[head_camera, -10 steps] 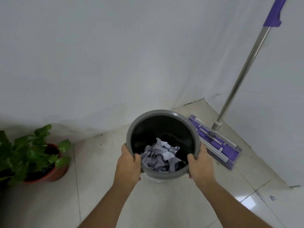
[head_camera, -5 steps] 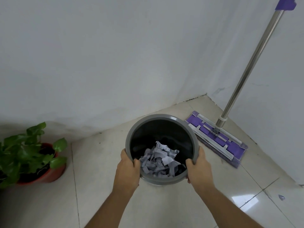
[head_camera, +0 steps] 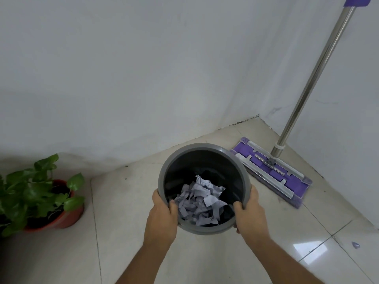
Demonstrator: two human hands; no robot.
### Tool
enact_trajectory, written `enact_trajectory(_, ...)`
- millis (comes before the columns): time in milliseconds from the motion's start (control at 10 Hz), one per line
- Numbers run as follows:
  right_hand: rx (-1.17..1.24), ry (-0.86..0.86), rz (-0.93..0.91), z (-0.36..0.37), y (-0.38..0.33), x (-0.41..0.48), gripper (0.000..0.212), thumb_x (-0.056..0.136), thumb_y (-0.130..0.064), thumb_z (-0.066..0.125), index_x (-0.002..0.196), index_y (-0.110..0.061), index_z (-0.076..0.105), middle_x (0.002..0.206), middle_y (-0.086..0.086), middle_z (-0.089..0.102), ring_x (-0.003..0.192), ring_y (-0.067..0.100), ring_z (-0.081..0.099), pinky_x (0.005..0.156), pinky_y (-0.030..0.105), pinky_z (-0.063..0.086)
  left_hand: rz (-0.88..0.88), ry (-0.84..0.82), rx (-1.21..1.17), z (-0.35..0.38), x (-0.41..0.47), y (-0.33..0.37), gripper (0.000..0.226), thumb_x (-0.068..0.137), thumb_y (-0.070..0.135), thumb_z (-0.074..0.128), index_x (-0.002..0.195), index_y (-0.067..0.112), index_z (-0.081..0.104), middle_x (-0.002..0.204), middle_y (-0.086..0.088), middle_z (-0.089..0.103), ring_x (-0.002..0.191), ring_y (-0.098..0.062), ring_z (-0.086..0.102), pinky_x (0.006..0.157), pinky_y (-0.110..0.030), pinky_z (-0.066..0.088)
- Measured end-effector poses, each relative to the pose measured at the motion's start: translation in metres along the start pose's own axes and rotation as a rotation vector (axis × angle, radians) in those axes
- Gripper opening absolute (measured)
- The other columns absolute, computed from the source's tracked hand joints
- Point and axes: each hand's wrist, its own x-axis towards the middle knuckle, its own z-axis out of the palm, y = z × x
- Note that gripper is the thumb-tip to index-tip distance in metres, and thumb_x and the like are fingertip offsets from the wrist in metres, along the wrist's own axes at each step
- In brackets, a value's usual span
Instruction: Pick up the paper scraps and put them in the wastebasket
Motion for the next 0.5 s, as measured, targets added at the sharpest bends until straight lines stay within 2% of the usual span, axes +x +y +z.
enact_trajectory(100, -0.022, -0.011, 0.004, -0.005, 0.0, 0.0, 0.055, 0.096, -0.029, 0.049, 0.141, -0.038, 0.019, 0.091, 0.007, 0.068, 0.073, 0.028, 0.07, 0.067, 0.052, 0.061, 0.008, -0.01, 0.032, -0.004, -0.003, 0.003, 0.049, 0.094, 0.048, 0.04, 0.136, 0.03, 0.022, 0.106, -0.002, 0.065, 0.081, -0.017, 0.065, 0.067, -0.034, 0.059)
enact_trajectory(200, -0.086, -0.003, 0.007, -0.013, -0.006, 0.001, 0.071, 0.095, -0.044, 0.049, 0.151, -0.031, 0.007, 0.102, 0.012, 0.068, 0.083, 0.029, 0.07, 0.077, 0.052, 0.06, -0.036, -0.017, 0.084, -0.016, -0.005, 0.009, 0.075, 0.089, 0.06, 0.038, 0.148, 0.022, 0.012, 0.14, -0.014, 0.048, 0.117, -0.034, 0.056, 0.095, -0.045, 0.049)
enact_trajectory(300, -0.17, 0.052, 0.056, -0.031, -0.013, -0.004, 0.075, 0.095, -0.048, 0.047, 0.153, -0.026, 0.005, 0.132, 0.019, 0.056, 0.11, 0.036, 0.062, 0.092, 0.053, 0.053, -0.13, 0.012, 0.101, -0.036, -0.013, 0.017, 0.08, 0.088, 0.062, 0.034, 0.15, 0.018, 0.009, 0.15, -0.017, 0.036, 0.127, -0.038, 0.047, 0.099, -0.049, 0.043)
enact_trajectory(400, -0.214, 0.078, 0.07, -0.055, -0.033, -0.017, 0.07, 0.095, -0.046, 0.047, 0.152, -0.022, 0.014, 0.146, 0.018, 0.041, 0.126, 0.038, 0.051, 0.098, 0.052, 0.046, -0.156, -0.013, 0.086, -0.063, -0.027, 0.036, 0.075, 0.091, 0.057, 0.035, 0.149, 0.015, 0.014, 0.151, -0.016, 0.034, 0.129, -0.035, 0.045, 0.103, -0.049, 0.04)
enact_trajectory(500, -0.211, 0.036, 0.07, -0.081, -0.067, -0.048, 0.068, 0.095, -0.045, 0.047, 0.151, -0.022, 0.017, 0.142, 0.016, 0.045, 0.122, 0.033, 0.053, 0.097, 0.048, 0.047, -0.165, -0.107, 0.076, -0.095, -0.048, 0.06, 0.068, 0.092, 0.052, 0.037, 0.147, 0.014, 0.022, 0.138, -0.018, 0.049, 0.123, -0.032, 0.05, 0.101, -0.05, 0.045)
